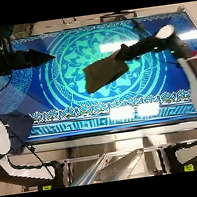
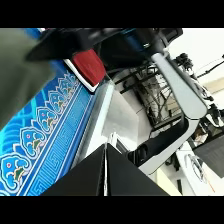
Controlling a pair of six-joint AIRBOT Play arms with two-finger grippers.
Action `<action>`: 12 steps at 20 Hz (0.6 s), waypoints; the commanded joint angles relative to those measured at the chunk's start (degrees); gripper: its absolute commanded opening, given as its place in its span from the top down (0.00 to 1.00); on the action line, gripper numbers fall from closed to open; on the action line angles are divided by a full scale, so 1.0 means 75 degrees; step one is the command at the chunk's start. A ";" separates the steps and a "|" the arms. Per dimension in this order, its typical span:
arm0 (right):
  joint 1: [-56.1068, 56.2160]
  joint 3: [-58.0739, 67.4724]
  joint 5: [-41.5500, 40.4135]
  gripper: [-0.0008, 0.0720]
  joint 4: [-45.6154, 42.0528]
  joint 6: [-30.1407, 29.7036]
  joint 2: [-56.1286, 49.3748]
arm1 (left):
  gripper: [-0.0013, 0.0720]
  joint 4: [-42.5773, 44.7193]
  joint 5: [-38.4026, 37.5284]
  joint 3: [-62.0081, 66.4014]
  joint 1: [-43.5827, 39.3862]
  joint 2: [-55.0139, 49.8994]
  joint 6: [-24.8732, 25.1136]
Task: Fold the shirts.
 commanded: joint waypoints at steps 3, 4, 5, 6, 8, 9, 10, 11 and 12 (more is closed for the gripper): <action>-0.2358 0.0003 0.1830 0.94 -0.1425 0.0571 0.2189 | 0.96 0.0006 -0.0038 -0.0003 -0.0006 0.0006 -0.0335; -0.2830 0.0003 0.1990 0.94 -0.1448 0.0571 0.2448 | 0.96 0.0006 -0.0052 -0.0003 -0.0006 0.0006 -0.0437; -0.3375 0.0003 0.2037 0.94 -0.1451 0.0574 0.2716 | 0.96 0.0006 -0.0085 -0.0003 -0.0006 0.0006 -0.0522; -0.3891 0.0003 0.2028 0.94 -0.1448 0.0580 0.2926 | 0.96 0.0006 -0.0099 -0.0003 -0.0009 0.0006 -0.0580; -0.4943 0.0003 0.2022 0.94 -0.1448 0.0580 0.3139 | 0.96 0.0006 -0.0087 -0.0003 -0.0006 0.0006 -0.0618; -0.5421 0.0003 0.1961 0.94 -0.1451 0.0577 0.3118 | 0.96 0.0003 -0.0087 -0.0003 -0.0009 0.0006 -0.0618; -0.5805 0.0003 0.1792 0.94 -0.1445 0.0574 0.3042 | 0.96 0.0003 -0.0085 -0.0003 -0.0009 0.0006 -0.0621; -0.6123 0.0003 0.1501 0.94 -0.1440 0.0568 0.2914 | 0.96 0.0003 -0.0073 -0.0003 -0.0009 0.0006 -0.0621; -0.6327 0.0003 0.1081 0.94 -0.1370 0.0458 0.2745 | 0.96 0.0003 -0.0050 -0.0003 -0.0009 0.0006 -0.0621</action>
